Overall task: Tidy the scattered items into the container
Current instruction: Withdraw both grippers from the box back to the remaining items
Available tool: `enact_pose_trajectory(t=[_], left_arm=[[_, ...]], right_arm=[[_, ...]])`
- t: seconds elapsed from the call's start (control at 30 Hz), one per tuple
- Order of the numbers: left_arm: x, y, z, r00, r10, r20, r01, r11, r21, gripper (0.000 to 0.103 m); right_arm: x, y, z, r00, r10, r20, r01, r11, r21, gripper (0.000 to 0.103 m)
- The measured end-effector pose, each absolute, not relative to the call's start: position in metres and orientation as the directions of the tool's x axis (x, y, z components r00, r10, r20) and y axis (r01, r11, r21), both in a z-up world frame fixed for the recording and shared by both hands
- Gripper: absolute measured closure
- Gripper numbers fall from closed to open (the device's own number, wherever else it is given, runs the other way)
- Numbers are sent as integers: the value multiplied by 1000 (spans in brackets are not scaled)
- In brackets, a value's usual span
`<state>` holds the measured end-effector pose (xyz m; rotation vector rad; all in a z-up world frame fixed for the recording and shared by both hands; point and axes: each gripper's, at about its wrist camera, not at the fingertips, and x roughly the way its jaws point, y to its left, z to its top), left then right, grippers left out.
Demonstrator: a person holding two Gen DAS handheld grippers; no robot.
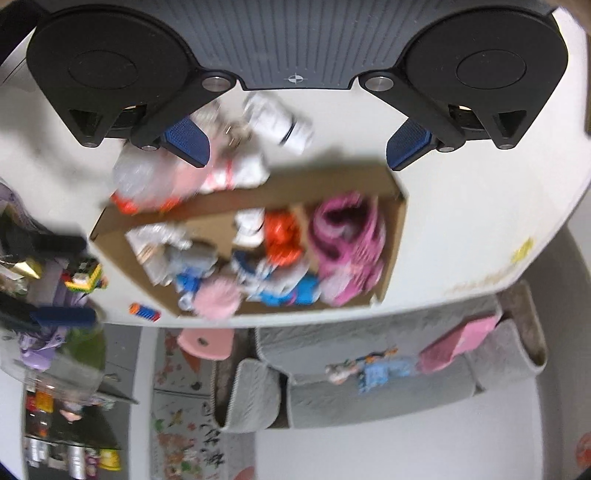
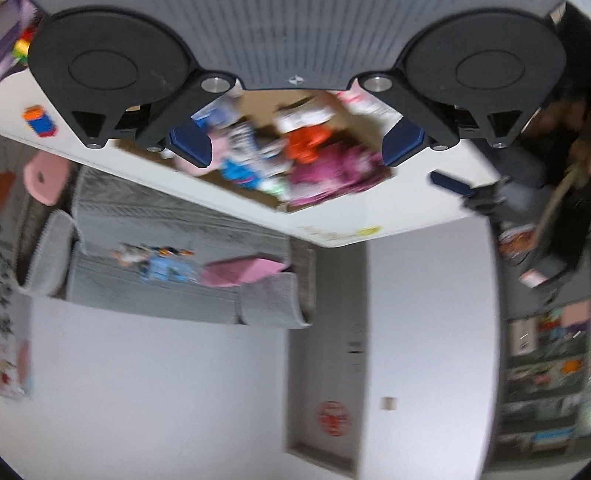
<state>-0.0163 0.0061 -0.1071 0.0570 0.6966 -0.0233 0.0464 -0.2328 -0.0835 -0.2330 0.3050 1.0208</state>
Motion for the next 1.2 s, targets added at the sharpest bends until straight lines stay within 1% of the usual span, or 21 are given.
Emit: enact_pose_trajectory(t=[0.13,0.2,0.27,0.33,0.47,0.5,0.53,0.57,0.7,0.9,0.97,1.07,1.2], left_arm=[[-21,17,-117,759,0,-651,22,999,27,0],[-20,19,-121,758,13,-652,15,999,38,0],[-23,23,-125,758,21,-652,6,999,39,0],[-25,28,-127,756,16,-654,-2,1000,23,1],[-29,34,-128,759,14,-651,-4,1000,17,1],[-29,34,-127,759,11,-651,-2,1000,15,1],[-27,34,-127,760,8,-650,0,1000,13,1],[-26,34,-127,758,8,-652,1,1000,13,1],[-16,28,-129,758,-15,-652,26,1000,7,1],[10,15,-141,735,-29,-677,48,999,9,1],[16,12,-148,726,-25,-687,48,999,15,1],[20,5,-156,721,-1,-693,45,998,46,2],[16,8,-157,726,-17,-688,45,999,22,5]], right_arm=[[24,-204,-106,481,778,-404,-872,473,-126,6],[22,-195,-116,467,773,-430,-879,459,-128,13],[24,-185,-123,455,764,-457,-883,456,-115,29],[30,-178,-130,441,749,-494,-884,459,-93,37],[33,-185,-133,396,738,-547,-890,454,-31,35],[25,-192,-133,377,743,-553,-896,444,-13,31],[19,-198,-134,354,750,-559,-904,427,1,25],[14,-204,-134,338,757,-559,-911,413,7,22],[5,-223,-138,381,754,-535,-883,468,31,23],[7,-240,-147,459,686,-565,-823,567,20,22],[11,-242,-147,490,673,-554,-799,601,25,20],[16,-244,-145,531,674,-514,-762,645,59,17],[15,-246,-142,568,688,-452,-728,676,112,16]])
